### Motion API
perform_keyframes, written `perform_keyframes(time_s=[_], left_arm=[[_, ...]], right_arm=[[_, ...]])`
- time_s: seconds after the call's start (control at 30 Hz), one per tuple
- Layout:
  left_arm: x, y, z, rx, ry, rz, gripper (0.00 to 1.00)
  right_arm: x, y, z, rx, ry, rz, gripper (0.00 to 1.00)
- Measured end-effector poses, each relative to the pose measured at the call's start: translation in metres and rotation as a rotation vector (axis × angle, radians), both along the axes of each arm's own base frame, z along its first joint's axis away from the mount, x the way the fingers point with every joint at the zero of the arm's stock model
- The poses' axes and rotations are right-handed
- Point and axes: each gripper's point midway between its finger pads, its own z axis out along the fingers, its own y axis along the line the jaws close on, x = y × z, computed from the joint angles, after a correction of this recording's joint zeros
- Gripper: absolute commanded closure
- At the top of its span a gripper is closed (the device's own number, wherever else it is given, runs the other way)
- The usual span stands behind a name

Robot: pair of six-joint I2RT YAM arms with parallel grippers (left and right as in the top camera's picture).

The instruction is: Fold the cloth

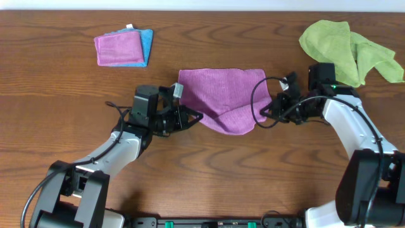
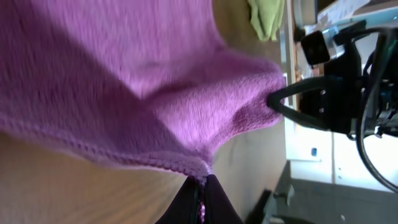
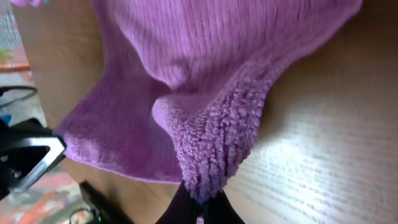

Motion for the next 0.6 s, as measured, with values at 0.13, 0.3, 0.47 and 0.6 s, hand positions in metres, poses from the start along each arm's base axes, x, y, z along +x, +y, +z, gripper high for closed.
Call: perform_keyframes(time_s=[0.13,0.3,0.47,0.6], left_arm=[[0.019,0.002,0.01,0.025,-0.052,0.05,0.95],[0.035,0.012,0.013,0.059,-0.079,0.117,0.94],[0.048,0.031,0.009,0.087,-0.079,0.19,0.94],[0.055,0.038,0.004,0.101,-0.072,0.212,0.94]], right_arm=[[0.014,-0.001,0.003,0.004,-0.038,-0.036,0.99],[0.032,-0.003,0.009,0.011,-0.091,-0.082,0.99],[0.045,-0.004,0.011,-0.003,-0.124,-0.121,0.98],[0.048,0.002,0.01,-0.026,-0.134,-0.127,0.98]])
